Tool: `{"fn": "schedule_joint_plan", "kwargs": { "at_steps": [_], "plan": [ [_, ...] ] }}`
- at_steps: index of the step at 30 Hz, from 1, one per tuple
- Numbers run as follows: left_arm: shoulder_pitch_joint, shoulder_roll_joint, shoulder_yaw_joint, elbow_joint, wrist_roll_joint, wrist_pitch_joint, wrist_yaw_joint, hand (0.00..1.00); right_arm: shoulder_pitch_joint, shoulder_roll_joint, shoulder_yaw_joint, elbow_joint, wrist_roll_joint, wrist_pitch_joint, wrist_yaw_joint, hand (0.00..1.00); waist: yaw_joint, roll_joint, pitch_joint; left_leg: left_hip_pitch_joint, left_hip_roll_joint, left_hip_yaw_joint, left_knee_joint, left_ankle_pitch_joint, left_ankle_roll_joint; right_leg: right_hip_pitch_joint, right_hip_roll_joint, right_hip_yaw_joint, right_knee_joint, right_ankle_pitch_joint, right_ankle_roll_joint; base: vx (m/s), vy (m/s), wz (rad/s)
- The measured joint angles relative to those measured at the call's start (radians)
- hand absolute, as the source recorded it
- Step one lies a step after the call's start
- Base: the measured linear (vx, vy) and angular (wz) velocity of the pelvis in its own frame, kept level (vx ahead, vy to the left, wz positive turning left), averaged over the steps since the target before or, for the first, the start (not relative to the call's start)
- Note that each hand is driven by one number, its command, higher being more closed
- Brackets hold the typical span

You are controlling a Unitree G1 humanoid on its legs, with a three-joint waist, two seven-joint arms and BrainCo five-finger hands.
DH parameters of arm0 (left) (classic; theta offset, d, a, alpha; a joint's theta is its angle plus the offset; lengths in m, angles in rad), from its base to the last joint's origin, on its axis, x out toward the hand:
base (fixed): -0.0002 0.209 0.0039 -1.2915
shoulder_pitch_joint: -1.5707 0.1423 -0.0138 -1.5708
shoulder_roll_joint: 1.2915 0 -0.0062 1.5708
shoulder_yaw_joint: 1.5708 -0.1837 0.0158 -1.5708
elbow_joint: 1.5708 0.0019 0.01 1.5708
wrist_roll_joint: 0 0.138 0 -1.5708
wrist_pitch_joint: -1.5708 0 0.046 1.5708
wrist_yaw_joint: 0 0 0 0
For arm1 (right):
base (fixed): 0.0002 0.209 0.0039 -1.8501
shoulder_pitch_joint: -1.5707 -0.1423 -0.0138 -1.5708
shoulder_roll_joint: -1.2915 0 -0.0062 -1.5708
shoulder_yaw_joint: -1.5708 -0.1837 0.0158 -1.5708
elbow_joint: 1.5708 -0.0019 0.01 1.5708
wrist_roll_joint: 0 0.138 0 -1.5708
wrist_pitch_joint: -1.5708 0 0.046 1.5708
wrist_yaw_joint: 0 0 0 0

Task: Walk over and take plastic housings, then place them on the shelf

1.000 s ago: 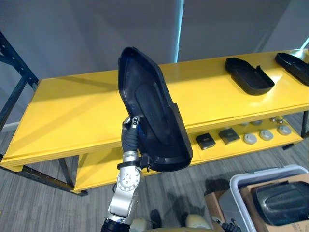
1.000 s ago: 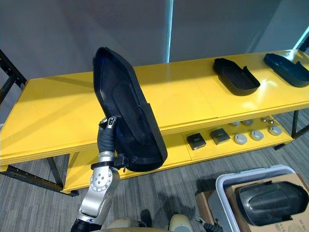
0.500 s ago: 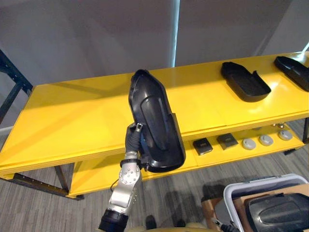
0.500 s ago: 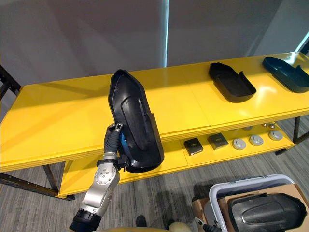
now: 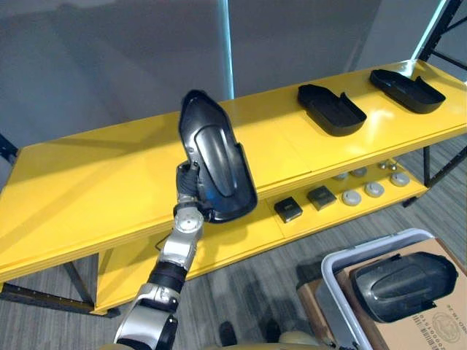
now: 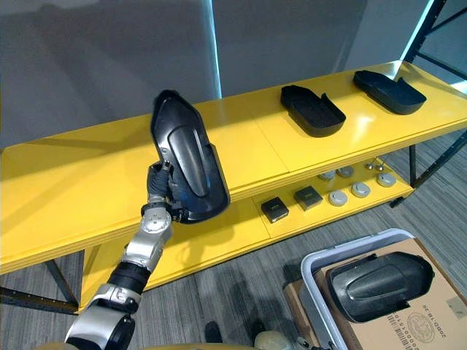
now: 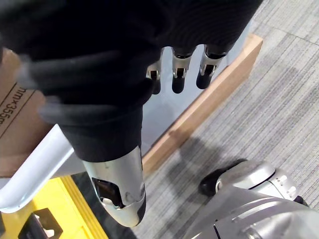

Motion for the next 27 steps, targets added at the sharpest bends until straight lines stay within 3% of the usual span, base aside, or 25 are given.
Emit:
{"fn": "schedule_joint_plan", "kwargs": {
  "at_steps": [9, 10, 20, 27],
  "plan": [
    [-0.149, 0.051, 0.041, 0.126, -0.050, 0.005, 0.001, 1.00, -0.045, -0.011, 0.008, 0.019, 0.000, -0.010, 0.001, 0.00, -0.017, 0.009, 0.053, -0.023, 0.000, -0.001, 0.000, 0.000, -0.001, -0.027, 0.000, -0.002, 0.000, 0.000, 0.000, 0.04, -0.005, -0.03],
    [-0.166, 0.058, 0.042, 0.138, -0.058, 0.005, 0.000, 0.00, -0.047, -0.011, 0.010, 0.018, 0.000, -0.014, 0.001, 0.00, -0.025, 0.009, 0.063, -0.024, 0.000, -0.001, 0.000, 0.000, -0.001, -0.029, 0.000, -0.001, 0.001, 0.000, 0.000, -0.01, 0.015, -0.06],
    [-0.282, 0.066, 0.082, 0.215, -0.117, 0.003, 0.004, 0.00, -0.054, -0.011, 0.045, 0.014, 0.002, -0.026, 0.000, 0.00, -0.028, 0.008, 0.085, -0.057, 0.002, 0.038, 0.000, -0.002, -0.004, -0.084, 0.001, 0.032, 0.018, 0.000, 0.000, 0.00, 0.011, -0.11],
    [-0.299, 0.067, 0.119, 0.214, -0.117, 0.001, 0.043, 0.00, -0.054, -0.011, 0.047, 0.011, 0.005, -0.032, -0.001, 0.00, -0.029, 0.009, 0.088, -0.064, 0.002, 0.039, 0.000, -0.003, -0.005, -0.091, 0.001, 0.035, 0.020, 0.000, -0.001, 0.01, -0.001, -0.01]
  ]
}}
